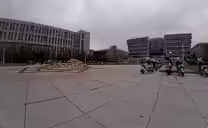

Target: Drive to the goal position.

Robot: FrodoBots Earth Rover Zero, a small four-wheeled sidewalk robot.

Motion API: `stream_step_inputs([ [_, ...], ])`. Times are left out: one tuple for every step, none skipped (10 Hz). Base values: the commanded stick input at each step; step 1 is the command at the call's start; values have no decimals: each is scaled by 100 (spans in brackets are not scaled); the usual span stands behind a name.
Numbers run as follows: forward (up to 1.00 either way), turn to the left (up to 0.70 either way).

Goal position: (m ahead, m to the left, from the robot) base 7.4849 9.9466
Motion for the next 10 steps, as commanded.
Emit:
stream_step_inputs([
  [0, 44],
  [0, 44],
  [0, 44],
  [0, 59],
  [0, 59],
  [0, 59],
  [0, 59],
  [0, 59],
  [0, 69],
  [0, 69],
])
